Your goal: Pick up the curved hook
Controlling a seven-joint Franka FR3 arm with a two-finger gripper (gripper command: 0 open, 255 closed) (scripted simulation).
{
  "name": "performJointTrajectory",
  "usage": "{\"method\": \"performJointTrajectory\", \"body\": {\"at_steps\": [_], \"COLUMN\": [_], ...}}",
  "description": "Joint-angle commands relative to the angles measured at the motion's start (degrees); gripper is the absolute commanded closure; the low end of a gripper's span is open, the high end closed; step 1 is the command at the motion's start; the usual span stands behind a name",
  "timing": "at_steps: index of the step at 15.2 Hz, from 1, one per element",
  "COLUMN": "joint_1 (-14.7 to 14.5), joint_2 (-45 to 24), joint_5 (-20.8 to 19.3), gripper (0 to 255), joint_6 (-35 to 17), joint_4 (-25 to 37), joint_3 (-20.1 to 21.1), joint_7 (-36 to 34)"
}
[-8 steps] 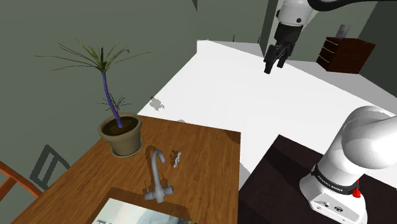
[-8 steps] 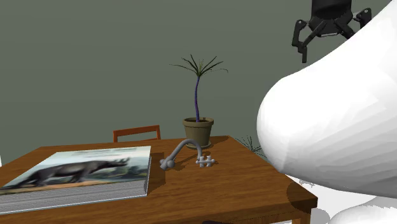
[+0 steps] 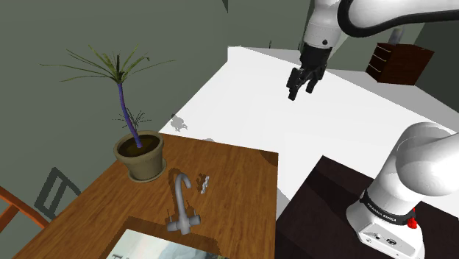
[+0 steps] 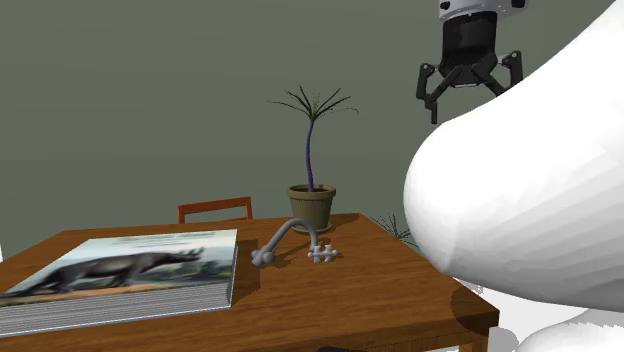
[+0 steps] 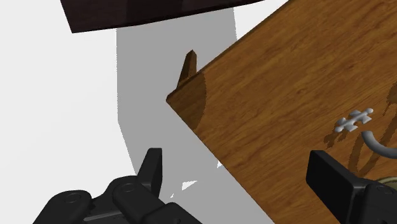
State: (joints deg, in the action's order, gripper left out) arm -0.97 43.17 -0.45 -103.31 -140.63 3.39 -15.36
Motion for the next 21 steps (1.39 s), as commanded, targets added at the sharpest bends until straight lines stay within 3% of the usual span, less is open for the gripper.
{"method": "performJointTrajectory", "body": {"at_steps": [1, 8, 13, 17, 21], "joint_1": [-0.67, -2.21, -2.21, -1.44, -0.28], "joint_2": [-1.2, -8.96, -17.06, -24.8, -33.56], "joint_5": [1.51, 5.18, 5.67, 3.81, -0.81], "gripper": [0, 0, 0, 0, 0], "joint_6": [-3.01, -12.96, -19.96, -24.98, -29.01], "joint_4": [-1.54, -2.61, -0.65, 2.51, 7.08], "joint_3": [2.47, 10.76, 16.87, 21.72, 26.3], "joint_7": [-3.54, -14.91, -23.49, -31.17, -40.08]}}
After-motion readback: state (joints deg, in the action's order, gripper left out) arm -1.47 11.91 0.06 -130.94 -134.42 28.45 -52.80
